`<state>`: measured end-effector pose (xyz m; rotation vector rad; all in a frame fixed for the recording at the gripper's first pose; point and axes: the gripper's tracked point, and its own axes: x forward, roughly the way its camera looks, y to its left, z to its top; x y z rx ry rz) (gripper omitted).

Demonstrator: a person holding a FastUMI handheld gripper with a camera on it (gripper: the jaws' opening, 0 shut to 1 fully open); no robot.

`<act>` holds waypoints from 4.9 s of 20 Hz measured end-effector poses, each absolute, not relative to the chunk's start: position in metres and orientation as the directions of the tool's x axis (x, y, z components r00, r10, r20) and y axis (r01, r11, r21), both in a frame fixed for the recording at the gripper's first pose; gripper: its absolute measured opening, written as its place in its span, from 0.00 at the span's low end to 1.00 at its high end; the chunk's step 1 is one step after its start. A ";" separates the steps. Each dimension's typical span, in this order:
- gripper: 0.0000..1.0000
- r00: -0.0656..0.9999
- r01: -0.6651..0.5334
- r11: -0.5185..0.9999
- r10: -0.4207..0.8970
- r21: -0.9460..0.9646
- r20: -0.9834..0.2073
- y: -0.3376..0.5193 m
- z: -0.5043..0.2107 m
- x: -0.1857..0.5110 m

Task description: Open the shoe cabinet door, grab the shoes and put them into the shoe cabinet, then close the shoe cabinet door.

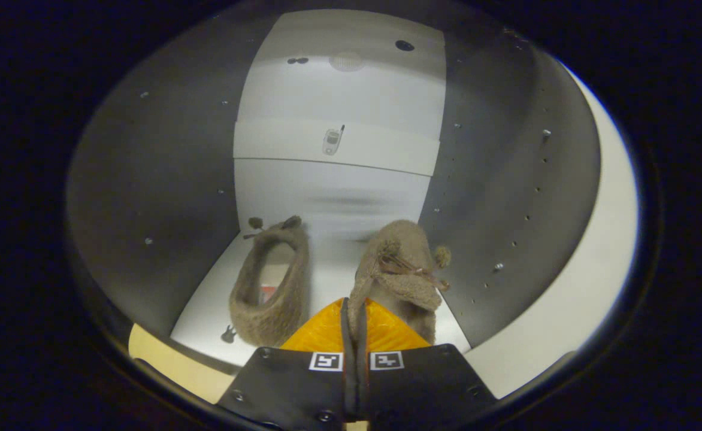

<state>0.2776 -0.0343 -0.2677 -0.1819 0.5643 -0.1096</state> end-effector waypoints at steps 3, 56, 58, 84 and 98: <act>0.02 0.834 0.018 0.982 -0.119 -0.189 -0.539 -0.031 -0.284 0.303; 0.97 0.904 0.404 0.915 -0.400 -0.006 -0.149 -0.106 -0.041 -0.183; 0.97 0.892 0.434 0.901 -0.432 -0.016 -0.130 -0.137 -0.034 -0.196; 0.95 0.989 -0.012 1.000 0.013 0.009 -0.148 -0.225 -0.050 -0.115; 0.95 0.973 -0.176 0.971 0.197 0.164 -0.117 -0.052 -0.067 -0.057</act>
